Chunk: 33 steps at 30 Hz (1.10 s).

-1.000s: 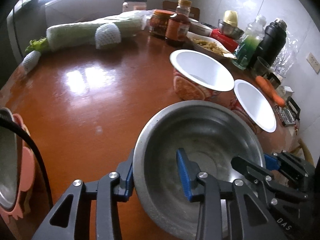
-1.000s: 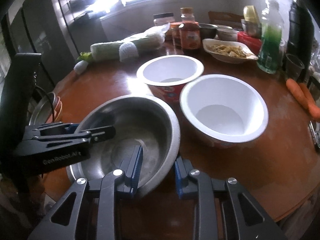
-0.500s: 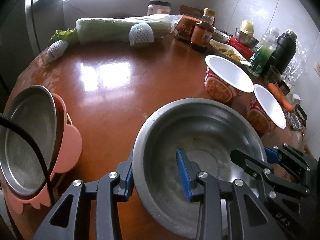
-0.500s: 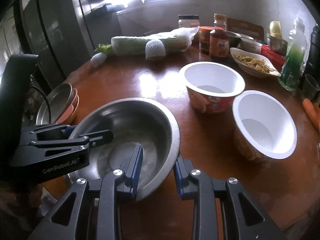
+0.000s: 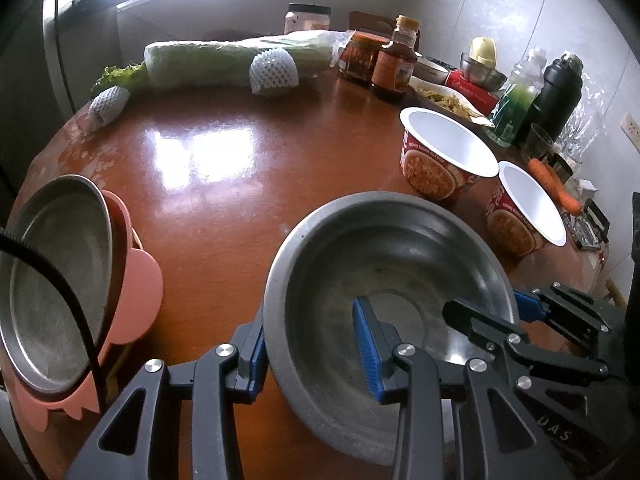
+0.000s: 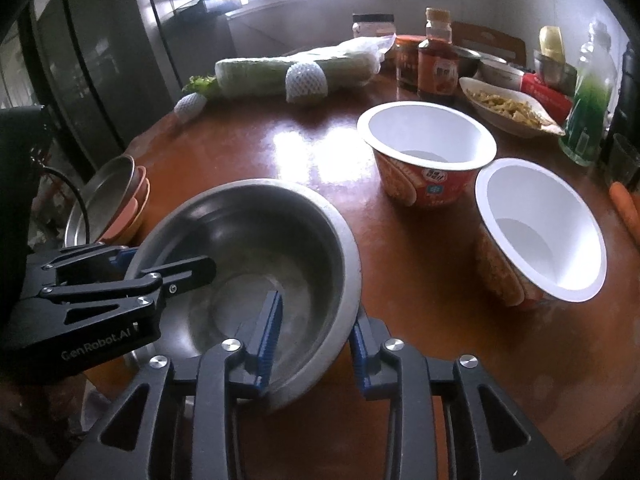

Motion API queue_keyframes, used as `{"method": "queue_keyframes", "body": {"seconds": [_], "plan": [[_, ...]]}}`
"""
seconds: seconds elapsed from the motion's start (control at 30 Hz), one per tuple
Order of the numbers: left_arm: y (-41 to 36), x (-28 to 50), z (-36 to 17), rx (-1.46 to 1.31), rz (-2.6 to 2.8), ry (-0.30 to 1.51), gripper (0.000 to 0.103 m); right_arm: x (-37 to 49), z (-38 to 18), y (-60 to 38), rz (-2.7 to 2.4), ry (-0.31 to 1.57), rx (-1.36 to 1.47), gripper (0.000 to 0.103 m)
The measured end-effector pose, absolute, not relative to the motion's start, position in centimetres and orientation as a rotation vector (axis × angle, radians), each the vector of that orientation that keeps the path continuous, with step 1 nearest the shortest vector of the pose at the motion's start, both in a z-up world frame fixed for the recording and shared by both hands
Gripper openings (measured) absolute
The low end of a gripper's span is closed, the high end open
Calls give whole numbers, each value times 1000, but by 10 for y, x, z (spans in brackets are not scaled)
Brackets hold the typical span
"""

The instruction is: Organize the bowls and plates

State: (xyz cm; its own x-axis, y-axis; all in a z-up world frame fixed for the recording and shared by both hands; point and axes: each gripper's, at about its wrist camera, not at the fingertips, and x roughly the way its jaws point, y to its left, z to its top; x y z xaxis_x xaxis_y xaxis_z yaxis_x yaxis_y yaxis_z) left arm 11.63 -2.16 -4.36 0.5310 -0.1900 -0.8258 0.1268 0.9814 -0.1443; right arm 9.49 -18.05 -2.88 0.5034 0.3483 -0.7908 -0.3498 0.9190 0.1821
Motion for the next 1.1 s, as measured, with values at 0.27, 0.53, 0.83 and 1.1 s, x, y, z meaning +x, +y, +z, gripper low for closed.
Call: {"method": "queue_keyframes", "body": {"seconds": [0.27,0.53,0.83,1.1], "plan": [[-17,112,-27,-79,-176,946,41,93,-24,-189,397,938,15,44],[-21,111,-9,-71,-168,914,47,88,-8,-205,373,878,24,49],[-35,110,12,-60,-168,871,49,83,16,-235,334,793,53,56],[-59,117,31,-39,-199,840,50,86,32,-271,272,738,94,58]]}}
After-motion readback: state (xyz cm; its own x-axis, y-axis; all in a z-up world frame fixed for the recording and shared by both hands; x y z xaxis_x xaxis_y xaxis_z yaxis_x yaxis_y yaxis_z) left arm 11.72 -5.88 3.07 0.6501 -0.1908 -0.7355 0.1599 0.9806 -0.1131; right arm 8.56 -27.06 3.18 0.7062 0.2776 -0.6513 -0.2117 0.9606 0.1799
